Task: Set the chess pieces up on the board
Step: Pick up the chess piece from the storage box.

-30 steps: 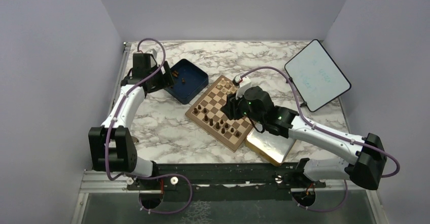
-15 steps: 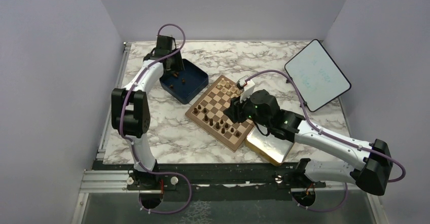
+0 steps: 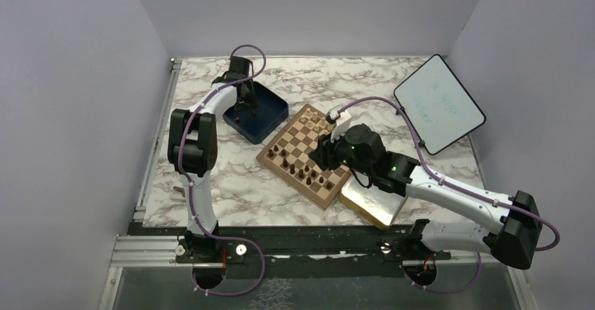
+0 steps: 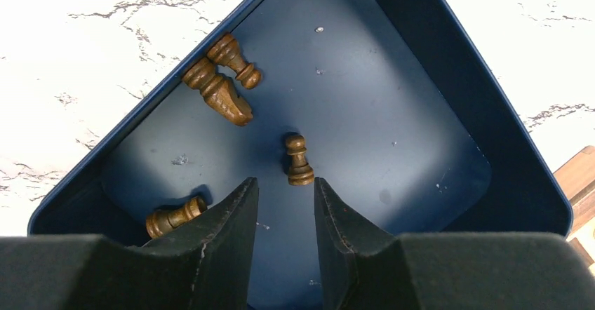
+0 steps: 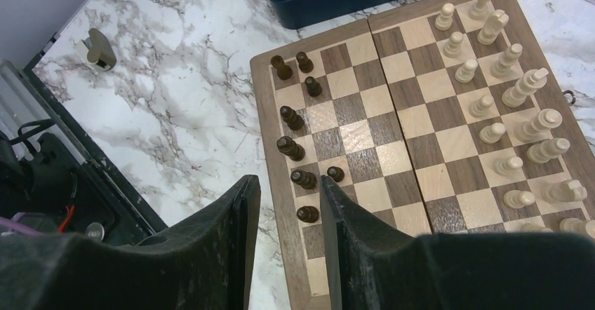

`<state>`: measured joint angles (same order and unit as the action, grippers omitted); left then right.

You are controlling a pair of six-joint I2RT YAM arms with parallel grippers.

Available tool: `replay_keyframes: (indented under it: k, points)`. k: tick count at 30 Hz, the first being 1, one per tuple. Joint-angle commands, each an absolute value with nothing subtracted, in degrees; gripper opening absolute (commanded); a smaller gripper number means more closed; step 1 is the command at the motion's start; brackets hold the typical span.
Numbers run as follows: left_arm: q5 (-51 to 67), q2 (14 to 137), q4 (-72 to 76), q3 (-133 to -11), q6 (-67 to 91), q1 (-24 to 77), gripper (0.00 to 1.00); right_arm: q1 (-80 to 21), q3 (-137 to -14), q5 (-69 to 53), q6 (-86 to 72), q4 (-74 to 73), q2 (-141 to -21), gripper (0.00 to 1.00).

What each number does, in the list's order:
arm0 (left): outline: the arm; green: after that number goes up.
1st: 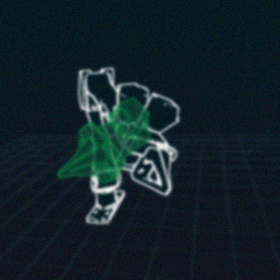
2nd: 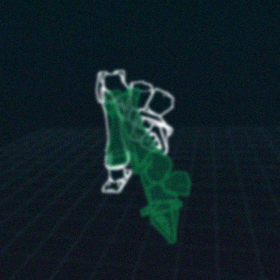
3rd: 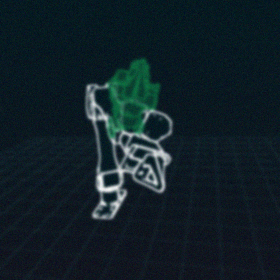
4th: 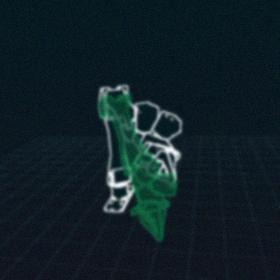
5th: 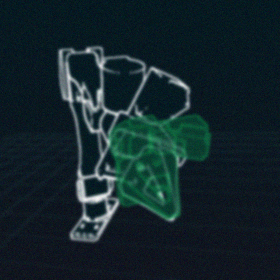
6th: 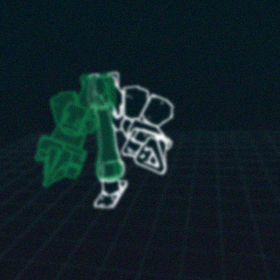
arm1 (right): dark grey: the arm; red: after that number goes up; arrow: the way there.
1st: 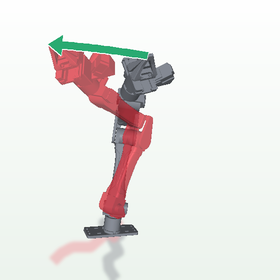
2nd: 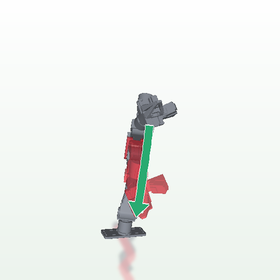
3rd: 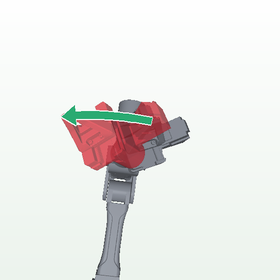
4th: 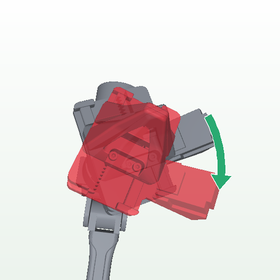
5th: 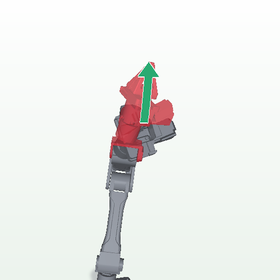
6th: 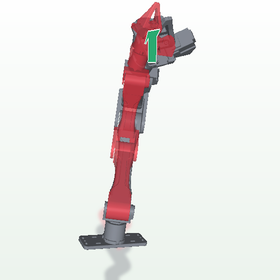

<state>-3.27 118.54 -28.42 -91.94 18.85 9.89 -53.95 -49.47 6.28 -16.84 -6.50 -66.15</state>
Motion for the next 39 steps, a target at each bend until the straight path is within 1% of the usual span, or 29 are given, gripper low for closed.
replay_keyframes:
  k: [1, 10, 13, 19, 25, 34, 36, 39]
  points:
    - [-4.0, 119.6, -26.6, -93.1, 19.4, 10.3, 0.36, -54.3, -50.4, 6.8, -16.3, -5.6, -66.8, 0.41]
    - [-1.1, 122.7, -26.1, -94.2, 18.5, 10.5, 0.36, -54.3, -50.9, 7.1, -16.3, -5.7, -67.7, 0.41]
    - [-1.1, 123.8, -26.1, -94.6, 18.2, 10.6, 0.38, -54.3, -50.8, 7.1, -16.3, -5.8, -67.6, 0.41]
    - [-1.3, 124.4, -26.1, -94.6, 18.1, 10.7, 0.38, -54.3, -50.4, 7.4, -16.3, -6.0, -67.2, 0.41]
    - [-1.1, 123.6, -27.0, -93.5, 17.5, 10.8, 0.31, -54.3, -50.4, 7.5, -16.4, -5.8, -67.6, 0.41]
    - [-1.0, 123.0, -28.2, -93.2, 17.2, 10.8, 0.31, -54.3, -50.1, 7.2, -17.1, -4.7, -67.8, 0.41]
    - [-0.7, 122.9, -28.3, -93.0, 17.3, 10.8, 0.32, -54.3, -50.3, 6.9, -17.2, -4.9, -68.0, 0.41]
    - [-0.5, 122.9, -28.3, -92.9, 17.4, 10.9, 0.37, -54.3, -50.4, 7.1, -17.2, -5.1, -68.1, 0.41]
